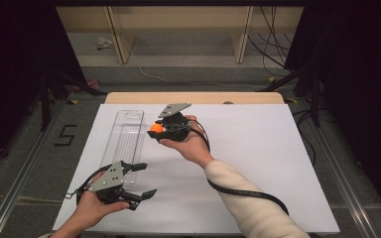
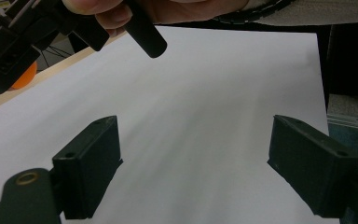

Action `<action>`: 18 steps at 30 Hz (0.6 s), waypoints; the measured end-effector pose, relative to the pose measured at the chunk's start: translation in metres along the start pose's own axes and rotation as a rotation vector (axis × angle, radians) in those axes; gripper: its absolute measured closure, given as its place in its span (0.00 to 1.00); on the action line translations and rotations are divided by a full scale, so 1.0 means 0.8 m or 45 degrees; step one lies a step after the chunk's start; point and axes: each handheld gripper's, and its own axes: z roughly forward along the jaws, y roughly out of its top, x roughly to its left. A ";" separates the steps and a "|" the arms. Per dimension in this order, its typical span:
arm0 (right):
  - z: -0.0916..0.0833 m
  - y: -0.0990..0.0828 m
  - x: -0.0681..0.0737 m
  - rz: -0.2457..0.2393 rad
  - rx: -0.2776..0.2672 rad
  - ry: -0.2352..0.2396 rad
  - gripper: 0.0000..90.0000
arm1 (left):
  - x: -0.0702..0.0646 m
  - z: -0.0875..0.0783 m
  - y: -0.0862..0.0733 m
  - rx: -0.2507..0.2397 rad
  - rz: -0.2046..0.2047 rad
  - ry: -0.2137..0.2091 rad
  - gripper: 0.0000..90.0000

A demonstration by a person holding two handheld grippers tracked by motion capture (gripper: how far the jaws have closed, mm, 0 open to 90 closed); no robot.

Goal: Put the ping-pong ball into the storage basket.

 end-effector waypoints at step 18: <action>0.010 0.007 0.006 -0.014 0.006 0.016 0.57 | 0.000 0.000 0.000 0.004 0.004 -0.007 0.18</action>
